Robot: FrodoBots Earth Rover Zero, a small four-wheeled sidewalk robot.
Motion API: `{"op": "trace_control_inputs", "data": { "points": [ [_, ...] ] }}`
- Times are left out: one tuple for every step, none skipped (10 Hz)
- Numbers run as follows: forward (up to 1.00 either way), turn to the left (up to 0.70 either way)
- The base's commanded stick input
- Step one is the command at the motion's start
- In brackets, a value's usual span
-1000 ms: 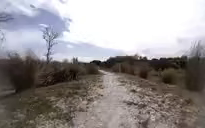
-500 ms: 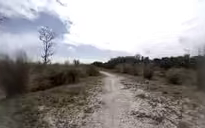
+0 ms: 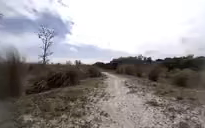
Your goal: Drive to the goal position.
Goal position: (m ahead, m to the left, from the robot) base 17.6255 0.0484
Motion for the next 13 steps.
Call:
{"op": "trace_control_inputs", "data": {
  "points": [
    [0.7,-0.35],
    [0.7,-0.35],
    [0.7,0.0],
    [0.7,0.0],
    [0.7,0.0],
    [0.7,0.0],
    [0.7,0.0],
    [0.7,0.0],
    [0.7,0.0],
    [0.7,0.0],
    [0.7,0.0],
    [0.7,0.0],
    [0.7,0.0]
  ]
}}
